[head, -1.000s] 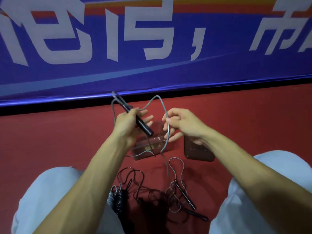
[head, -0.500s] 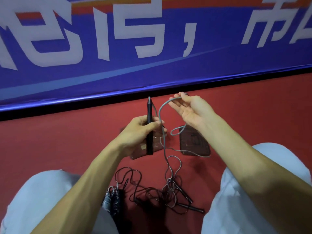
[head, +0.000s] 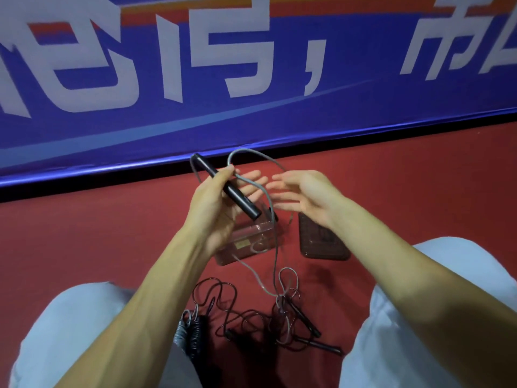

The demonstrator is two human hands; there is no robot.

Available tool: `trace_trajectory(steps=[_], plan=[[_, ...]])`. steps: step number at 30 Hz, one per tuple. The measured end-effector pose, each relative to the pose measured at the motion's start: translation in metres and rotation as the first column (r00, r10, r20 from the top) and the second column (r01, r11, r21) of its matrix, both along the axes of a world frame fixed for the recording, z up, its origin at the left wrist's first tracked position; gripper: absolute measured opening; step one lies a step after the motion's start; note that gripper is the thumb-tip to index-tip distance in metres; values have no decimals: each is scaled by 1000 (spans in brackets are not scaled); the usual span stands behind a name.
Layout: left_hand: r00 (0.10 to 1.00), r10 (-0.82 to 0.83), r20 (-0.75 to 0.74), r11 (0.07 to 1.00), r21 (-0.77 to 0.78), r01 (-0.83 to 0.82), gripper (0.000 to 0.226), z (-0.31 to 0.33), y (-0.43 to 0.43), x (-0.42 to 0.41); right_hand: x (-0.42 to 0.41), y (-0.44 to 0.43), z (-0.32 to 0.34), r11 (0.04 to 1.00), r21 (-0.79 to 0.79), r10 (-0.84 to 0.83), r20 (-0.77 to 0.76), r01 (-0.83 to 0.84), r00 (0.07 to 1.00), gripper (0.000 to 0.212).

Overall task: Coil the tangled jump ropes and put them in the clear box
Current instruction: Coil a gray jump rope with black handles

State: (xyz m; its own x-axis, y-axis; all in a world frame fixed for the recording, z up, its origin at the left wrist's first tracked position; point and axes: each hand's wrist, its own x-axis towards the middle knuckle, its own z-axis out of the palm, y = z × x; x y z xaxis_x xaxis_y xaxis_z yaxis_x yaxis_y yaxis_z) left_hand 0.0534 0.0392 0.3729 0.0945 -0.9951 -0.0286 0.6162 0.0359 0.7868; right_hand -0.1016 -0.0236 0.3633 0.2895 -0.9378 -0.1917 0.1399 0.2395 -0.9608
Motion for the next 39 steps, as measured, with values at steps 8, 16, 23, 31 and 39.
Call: trace_trajectory(steps=[8,16,23,31,39], plan=[[924,102,-368,987,-76,-140,17,4,-7,22,18,16,-21,818,-181,316,-651,-546,690,26],[902,194,-385,967,-81,-242,23,-3,-15,30,18,15,-26,898,-228,156,-633,-376,758,21],[966,239,98,963,103,-249,23,-18,-21,23,12,17,-2,938,-325,31,-261,-118,965,15],[683,-249,687,968,190,162,17,-30,-6,-2,0,12,26,975,-181,-44,404,127,914,19],[711,-437,551,900,253,356,14,-29,2,-8,-9,0,25,963,88,-251,630,253,735,19]])
